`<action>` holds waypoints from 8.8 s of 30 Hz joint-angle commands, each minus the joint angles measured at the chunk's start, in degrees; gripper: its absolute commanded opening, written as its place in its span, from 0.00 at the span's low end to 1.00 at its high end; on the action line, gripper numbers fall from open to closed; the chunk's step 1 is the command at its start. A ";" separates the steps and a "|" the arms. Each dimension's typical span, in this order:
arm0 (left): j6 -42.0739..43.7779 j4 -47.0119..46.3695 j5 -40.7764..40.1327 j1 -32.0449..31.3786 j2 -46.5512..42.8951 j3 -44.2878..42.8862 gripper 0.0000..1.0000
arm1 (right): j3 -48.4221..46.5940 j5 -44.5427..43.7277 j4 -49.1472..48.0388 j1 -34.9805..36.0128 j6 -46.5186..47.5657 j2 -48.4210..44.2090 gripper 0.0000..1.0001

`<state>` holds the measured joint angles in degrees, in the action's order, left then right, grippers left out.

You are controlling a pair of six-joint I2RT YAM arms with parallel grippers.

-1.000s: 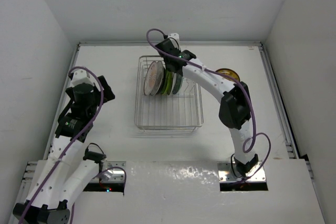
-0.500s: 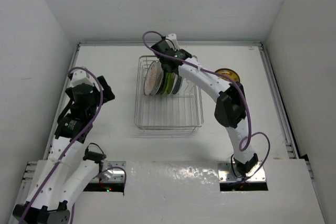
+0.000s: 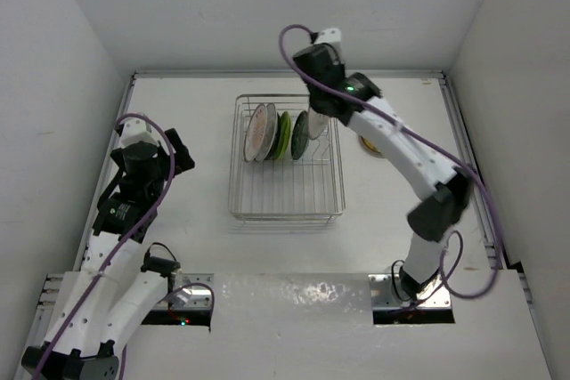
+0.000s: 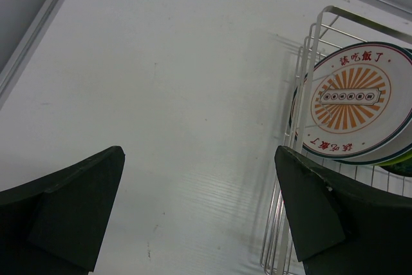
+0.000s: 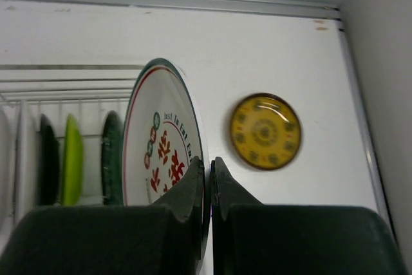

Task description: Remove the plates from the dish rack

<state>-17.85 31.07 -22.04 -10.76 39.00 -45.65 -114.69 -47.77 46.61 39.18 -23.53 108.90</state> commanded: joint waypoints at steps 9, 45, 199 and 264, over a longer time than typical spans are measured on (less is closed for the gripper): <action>0.62 -2.15 -0.37 0.66 -0.86 -0.85 1.00 | 42.30 24.54 -10.73 -26.85 -0.73 -40.42 0.00; 0.97 -2.42 1.39 0.48 0.81 -0.76 1.00 | 71.30 34.60 -25.36 -42.90 -4.78 -44.92 0.99; 34.61 7.01 -3.30 -31.58 52.07 -54.57 0.00 | 56.26 60.07 -25.60 -31.62 -21.45 -51.08 0.99; -7.11 -5.58 -22.17 -45.75 25.33 -19.48 1.00 | 97.99 71.49 -29.99 -71.70 -14.53 -66.01 0.27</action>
<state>-21.82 26.81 -47.20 -57.52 64.40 -63.11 -16.69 21.47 22.61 -32.29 -38.89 42.52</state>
